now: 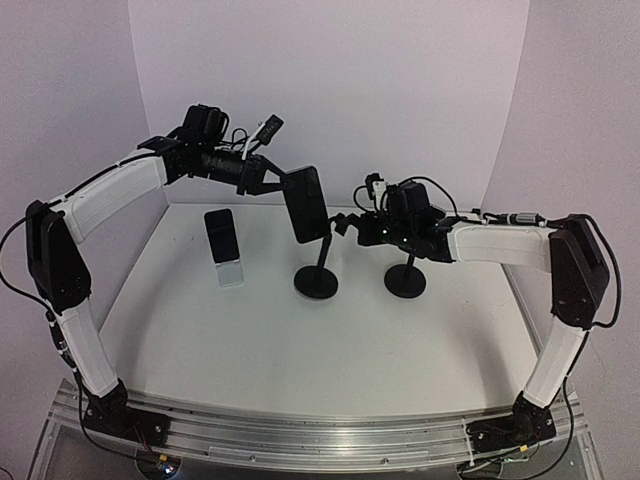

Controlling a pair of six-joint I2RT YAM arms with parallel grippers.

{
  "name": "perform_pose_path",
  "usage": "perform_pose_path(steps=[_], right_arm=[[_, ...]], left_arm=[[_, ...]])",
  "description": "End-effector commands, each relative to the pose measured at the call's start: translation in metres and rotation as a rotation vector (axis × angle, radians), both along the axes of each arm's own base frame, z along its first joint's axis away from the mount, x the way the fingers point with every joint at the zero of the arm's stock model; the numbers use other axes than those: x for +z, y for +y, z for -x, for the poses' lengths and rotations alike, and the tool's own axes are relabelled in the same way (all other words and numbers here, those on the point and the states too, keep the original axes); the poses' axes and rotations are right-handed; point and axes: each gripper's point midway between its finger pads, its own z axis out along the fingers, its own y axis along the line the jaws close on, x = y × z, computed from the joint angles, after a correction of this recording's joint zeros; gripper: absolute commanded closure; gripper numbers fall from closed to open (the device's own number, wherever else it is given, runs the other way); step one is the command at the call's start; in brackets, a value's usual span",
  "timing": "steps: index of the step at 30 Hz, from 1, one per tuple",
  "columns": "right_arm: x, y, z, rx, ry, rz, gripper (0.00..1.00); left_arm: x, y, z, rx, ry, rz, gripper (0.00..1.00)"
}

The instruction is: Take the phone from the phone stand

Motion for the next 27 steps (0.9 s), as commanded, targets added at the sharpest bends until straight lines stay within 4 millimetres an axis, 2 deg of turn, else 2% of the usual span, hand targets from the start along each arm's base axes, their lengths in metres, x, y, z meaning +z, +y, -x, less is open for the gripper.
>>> perform_pose_path(steps=[1,5,18,22,27], right_arm=[[0.001,-0.044,-0.026,-0.175,-0.018,0.068,1.00],[0.002,-0.040,-0.025,-0.170,-0.024,0.070,1.00],[0.007,-0.020,-0.029,-0.197,-0.016,0.007,1.00],[0.022,-0.014,-0.029,-0.285,-0.031,-0.050,1.00],[0.030,-0.010,-0.028,-0.354,-0.053,-0.059,1.00]], left_arm=[[0.046,0.025,0.009,0.037,0.071,0.064,1.00],[0.053,0.035,0.001,0.080,0.042,0.068,1.00],[0.042,0.040,-0.008,0.126,0.017,0.041,1.00],[0.037,0.045,-0.017,0.181,0.006,0.016,1.00],[0.032,0.050,-0.022,0.224,-0.008,-0.011,1.00]])
